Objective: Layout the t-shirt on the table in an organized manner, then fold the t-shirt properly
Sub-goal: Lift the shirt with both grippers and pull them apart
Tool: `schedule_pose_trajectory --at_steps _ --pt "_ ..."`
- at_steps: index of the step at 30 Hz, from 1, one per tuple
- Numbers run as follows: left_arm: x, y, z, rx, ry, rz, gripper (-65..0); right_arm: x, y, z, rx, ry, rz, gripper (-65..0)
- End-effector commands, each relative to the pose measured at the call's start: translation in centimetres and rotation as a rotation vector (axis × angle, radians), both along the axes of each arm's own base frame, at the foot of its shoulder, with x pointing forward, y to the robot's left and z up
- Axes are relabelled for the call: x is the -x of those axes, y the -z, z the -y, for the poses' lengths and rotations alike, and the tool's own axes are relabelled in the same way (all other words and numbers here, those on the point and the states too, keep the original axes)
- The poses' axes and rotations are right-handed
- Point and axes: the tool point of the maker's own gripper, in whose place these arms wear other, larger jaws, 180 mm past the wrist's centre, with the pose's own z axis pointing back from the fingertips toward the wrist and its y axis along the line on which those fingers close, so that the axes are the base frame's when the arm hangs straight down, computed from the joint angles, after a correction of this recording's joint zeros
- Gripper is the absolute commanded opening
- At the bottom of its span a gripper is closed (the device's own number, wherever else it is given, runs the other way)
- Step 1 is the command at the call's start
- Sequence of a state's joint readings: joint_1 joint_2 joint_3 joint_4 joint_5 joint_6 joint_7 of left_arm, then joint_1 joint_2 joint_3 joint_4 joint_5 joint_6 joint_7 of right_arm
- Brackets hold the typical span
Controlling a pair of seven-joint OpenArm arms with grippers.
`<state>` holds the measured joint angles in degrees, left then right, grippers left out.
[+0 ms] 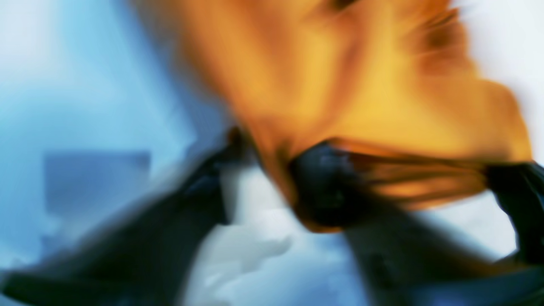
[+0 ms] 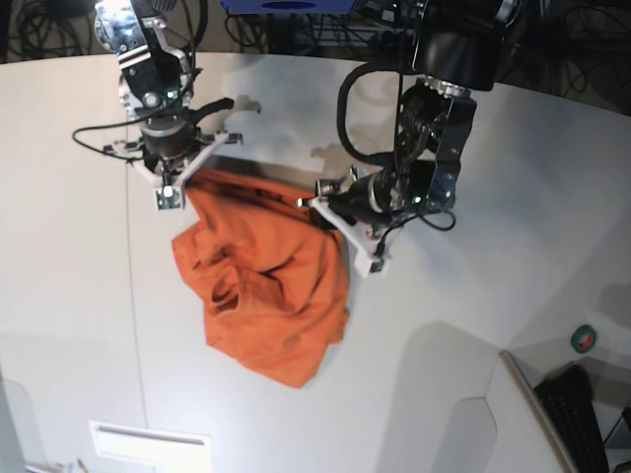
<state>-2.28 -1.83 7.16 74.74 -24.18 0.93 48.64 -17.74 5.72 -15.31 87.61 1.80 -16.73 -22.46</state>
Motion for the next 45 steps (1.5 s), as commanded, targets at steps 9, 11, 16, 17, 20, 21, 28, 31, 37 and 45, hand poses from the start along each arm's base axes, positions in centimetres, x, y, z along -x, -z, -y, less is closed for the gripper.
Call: schedule_pose_trajectory --at_steps 9,11,16,17,20,21,28,31,37,45 --pt "2.6 -2.9 -8.1 -0.049 -0.218 0.098 -4.1 1.9 0.3 0.1 0.021 0.015 0.007 -65.0" --pt "3.2 -3.6 -10.1 -0.065 -0.267 0.118 -4.1 2.2 0.1 -0.1 0.016 0.014 0.009 -65.0" --pt "4.4 -5.1 -15.9 -0.127 -0.373 0.159 -4.4 2.3 -1.1 -1.5 -0.008 -0.022 0.035 -65.0" --pt "4.4 -5.3 -16.2 -0.126 -0.354 0.175 -5.8 2.4 -1.2 -2.1 -0.016 -0.034 0.038 -57.2" --pt "4.7 -5.7 -17.1 -0.124 -0.324 0.201 -22.5 2.9 -2.0 -3.9 -0.046 -0.076 0.058 -38.0" --pt "4.9 -5.6 -17.7 -0.128 -0.331 0.202 -30.4 3.1 -2.5 -4.2 -0.053 -0.09 0.08 -35.9" --pt "5.5 -5.3 -19.0 -0.137 -0.359 0.189 -65.0 3.3 -6.9 -3.7 -0.139 -0.132 0.396 -35.9" --pt "5.0 -4.7 -15.8 -0.098 -0.288 0.178 -65.0 1.1 -7.7 -2.8 -0.12 -0.121 0.436 -35.7" --pt "4.5 -4.0 -8.4 -0.014 -0.123 0.165 -65.0 -4.8 -7.4 -1.5 -0.1 -0.06 0.293 -35.0" --pt "4.9 -3.2 -2.8 0.069 -0.041 0.135 -65.0 -9.1 -6.3 -3.4 -0.338 0.016 0.046 -32.3"
